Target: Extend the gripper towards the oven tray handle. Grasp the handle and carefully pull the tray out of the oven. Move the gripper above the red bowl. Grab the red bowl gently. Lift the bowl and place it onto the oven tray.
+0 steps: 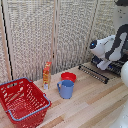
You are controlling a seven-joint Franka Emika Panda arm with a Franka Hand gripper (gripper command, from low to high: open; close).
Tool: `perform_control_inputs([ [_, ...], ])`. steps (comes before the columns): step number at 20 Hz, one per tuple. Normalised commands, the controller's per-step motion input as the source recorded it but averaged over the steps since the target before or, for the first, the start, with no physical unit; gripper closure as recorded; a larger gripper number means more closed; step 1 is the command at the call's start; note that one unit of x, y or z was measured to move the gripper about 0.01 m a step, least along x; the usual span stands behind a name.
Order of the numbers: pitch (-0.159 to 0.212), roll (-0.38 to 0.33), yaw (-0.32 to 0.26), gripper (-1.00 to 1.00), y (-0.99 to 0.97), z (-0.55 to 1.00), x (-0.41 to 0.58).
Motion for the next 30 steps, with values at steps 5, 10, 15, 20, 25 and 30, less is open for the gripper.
perform_control_inputs([
  [5,-0.031,0.0,-0.02,1.0,-0.06,0.0,-0.047],
  [10,-0.033,0.0,-0.027,1.0,-0.1,0.0,-0.053],
  [15,-0.026,-0.031,-0.044,1.0,-0.08,0.0,-0.099],
  [20,-0.014,-0.027,-0.03,1.0,0.0,0.04,-0.047],
  [25,-0.002,-0.019,-0.099,1.0,0.53,0.01,0.072],
  [30,-0.008,-0.041,-0.126,1.0,0.82,0.0,0.131],
])
